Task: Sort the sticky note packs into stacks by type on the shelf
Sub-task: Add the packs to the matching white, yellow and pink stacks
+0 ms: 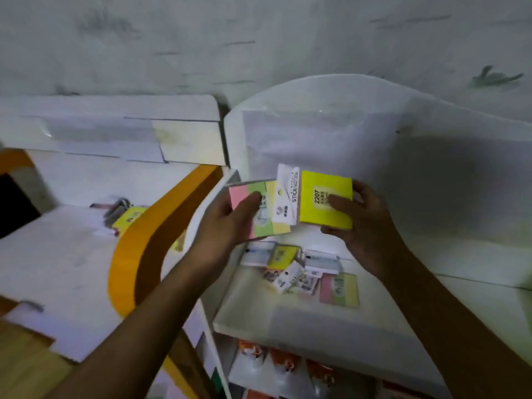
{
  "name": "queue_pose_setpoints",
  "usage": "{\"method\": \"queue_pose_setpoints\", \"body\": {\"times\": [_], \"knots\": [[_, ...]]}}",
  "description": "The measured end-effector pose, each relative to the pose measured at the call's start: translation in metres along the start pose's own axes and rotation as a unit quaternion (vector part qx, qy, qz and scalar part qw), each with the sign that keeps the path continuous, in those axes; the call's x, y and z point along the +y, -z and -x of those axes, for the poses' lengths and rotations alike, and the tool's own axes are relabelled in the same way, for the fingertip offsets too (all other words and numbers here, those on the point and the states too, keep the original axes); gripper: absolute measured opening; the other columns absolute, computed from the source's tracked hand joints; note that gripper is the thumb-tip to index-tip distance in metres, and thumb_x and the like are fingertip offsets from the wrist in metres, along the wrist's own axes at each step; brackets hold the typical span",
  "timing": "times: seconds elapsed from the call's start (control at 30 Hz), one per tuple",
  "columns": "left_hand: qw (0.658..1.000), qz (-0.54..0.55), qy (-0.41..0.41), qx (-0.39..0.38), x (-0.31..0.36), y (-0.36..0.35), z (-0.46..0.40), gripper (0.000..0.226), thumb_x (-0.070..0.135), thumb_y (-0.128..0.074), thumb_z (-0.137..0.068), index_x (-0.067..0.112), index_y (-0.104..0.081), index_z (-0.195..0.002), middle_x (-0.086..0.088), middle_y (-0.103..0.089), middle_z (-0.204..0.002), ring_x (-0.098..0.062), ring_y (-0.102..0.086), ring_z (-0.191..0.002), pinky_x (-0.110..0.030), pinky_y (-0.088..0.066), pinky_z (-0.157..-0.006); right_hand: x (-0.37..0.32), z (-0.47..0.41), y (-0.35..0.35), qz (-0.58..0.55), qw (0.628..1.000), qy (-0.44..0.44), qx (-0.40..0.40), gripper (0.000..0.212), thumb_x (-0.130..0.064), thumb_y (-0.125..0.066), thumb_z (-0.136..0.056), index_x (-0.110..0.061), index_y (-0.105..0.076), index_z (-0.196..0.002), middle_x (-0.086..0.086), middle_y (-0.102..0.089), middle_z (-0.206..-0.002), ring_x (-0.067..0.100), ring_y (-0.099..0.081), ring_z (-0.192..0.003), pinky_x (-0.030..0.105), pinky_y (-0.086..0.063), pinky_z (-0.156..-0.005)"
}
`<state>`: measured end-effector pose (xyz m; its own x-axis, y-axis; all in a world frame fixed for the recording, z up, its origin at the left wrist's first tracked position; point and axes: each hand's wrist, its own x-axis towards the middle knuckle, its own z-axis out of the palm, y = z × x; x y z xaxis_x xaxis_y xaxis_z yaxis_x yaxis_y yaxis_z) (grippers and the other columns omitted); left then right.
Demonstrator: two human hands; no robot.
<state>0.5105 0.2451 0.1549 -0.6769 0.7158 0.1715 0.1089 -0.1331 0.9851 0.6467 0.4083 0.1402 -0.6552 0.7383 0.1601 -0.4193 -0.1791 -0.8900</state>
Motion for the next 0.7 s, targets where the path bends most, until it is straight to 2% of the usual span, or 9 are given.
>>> {"method": "queue_pose_setpoints", "body": {"times": [0.07,0.2,0.27,0.37,0.43,0.53,0.57,0.63,0.7], "knots": [[0.998,-0.022,-0.049,0.012,0.023,0.028,0.004,0.018,0.02,-0.053,-0.097,0.017,-0.065,-0.109,-0.006,-0.074,-0.106,-0.026,-0.071,-0.097,-0.042,-0.057,-0.086,-0.002,0.001,-0.034,-0.007,0.999,0.003,-0.037,0.039,0.005,-0.058,-0.085,-0.012,-0.051,-0.119,0.009,-0.062,-0.096,0.024,-0.066,-0.078,0.037,-0.056,-0.054],[0.995,-0.036,-0.083,0.052,0.045,0.094,0.012,0.014,0.019,-0.056,-0.095,0.019,-0.066,-0.104,-0.001,-0.076,-0.099,-0.02,-0.073,-0.089,-0.033,-0.059,-0.079,-0.003,0.006,-0.113,0.052,0.994,0.019,-0.09,0.026,0.002,-0.058,-0.086,-0.013,-0.064,-0.106,0.01,-0.068,-0.091,0.023,-0.067,-0.077,0.033,-0.055,-0.058],[0.995,-0.028,-0.073,0.056,0.045,0.132,0.016,0.018,0.022,-0.056,-0.094,0.019,-0.065,-0.109,-0.003,-0.075,-0.101,-0.022,-0.073,-0.092,-0.039,-0.057,-0.082,0.006,0.012,-0.155,0.072,0.992,0.022,-0.106,0.02,0.001,-0.061,-0.085,-0.012,-0.067,-0.099,0.011,-0.07,-0.089,0.023,-0.068,-0.076,0.034,-0.056,-0.062],[0.997,-0.021,-0.053,0.059,0.038,0.201,0.022,0.024,0.026,-0.056,-0.094,0.017,-0.063,-0.116,-0.006,-0.074,-0.107,-0.028,-0.07,-0.098,-0.047,-0.054,-0.089,0.034,0.022,-0.221,0.106,0.989,0.026,-0.102,0.021,-0.004,-0.065,-0.084,-0.012,-0.068,-0.103,0.013,-0.073,-0.097,0.029,-0.071,-0.085,0.042,-0.059,-0.071],[0.998,0.001,-0.038,0.059,0.03,0.251,0.026,0.022,0.021,-0.053,-0.096,0.013,-0.063,-0.114,-0.01,-0.073,-0.106,-0.031,-0.07,-0.097,-0.047,-0.054,-0.088,0.058,0.029,-0.265,0.125,0.988,0.025,-0.085,0.022,-0.007,-0.068,-0.083,-0.014,-0.069,-0.104,0.015,-0.073,-0.101,0.035,-0.07,-0.093,0.049,-0.058,-0.079],[0.997,0.034,-0.002,0.076,0.017,0.317,0.033,0.02,0.017,-0.048,-0.097,0.013,-0.067,-0.102,-0.007,-0.075,-0.09,-0.021,-0.07,-0.081,-0.034,-0.057,-0.069,0.096,0.038,-0.324,0.144,0.988,0.021,-0.053,0.018,-0.007,-0.069,-0.083,-0.016,-0.068,-0.098,0.013,-0.072,-0.096,0.029,-0.07,-0.086,0.045,-0.059,-0.074],[0.995,0.038,0.015,0.089,0.01,0.338,0.035,0.02,0.016,-0.048,-0.097,0.014,-0.068,-0.099,-0.008,-0.075,-0.09,-0.019,-0.07,-0.079,-0.033,-0.056,-0.069,0.109,0.04,-0.342,0.148,0.988,0.018,-0.044,0.014,-0.008,-0.069,-0.083,-0.015,-0.068,-0.096,0.011,-0.072,-0.094,0.027,-0.069,-0.082,0.043,-0.059,-0.071],[0.994,0.036,0.044,0.098,-0.003,0.376,0.036,0.017,0.014,-0.05,-0.096,0.013,-0.066,-0.102,-0.013,-0.073,-0.102,-0.024,-0.069,-0.087,-0.038,-0.055,-0.081,0.134,0.043,-0.371,0.151,0.988,0.007,-0.03,0.01,-0.008,-0.069,-0.084,-0.016,-0.066,-0.09,0.01,-0.072,-0.088,0.025,-0.068,-0.076,0.045,-0.058,-0.069],[0.992,0.045,0.067,0.097,-0.013,0.404,0.036,0.017,0.013,-0.052,-0.096,0.014,-0.064,-0.107,-0.013,-0.072,-0.108,-0.026,-0.069,-0.091,-0.042,-0.053,-0.088,0.157,0.044,-0.391,0.147,0.989,-0.015,-0.02,0.011,-0.006,-0.068,-0.084,-0.016,-0.064,-0.087,0.006,-0.071,-0.082,0.021,-0.067,-0.069,0.039,-0.058,-0.063]]}}
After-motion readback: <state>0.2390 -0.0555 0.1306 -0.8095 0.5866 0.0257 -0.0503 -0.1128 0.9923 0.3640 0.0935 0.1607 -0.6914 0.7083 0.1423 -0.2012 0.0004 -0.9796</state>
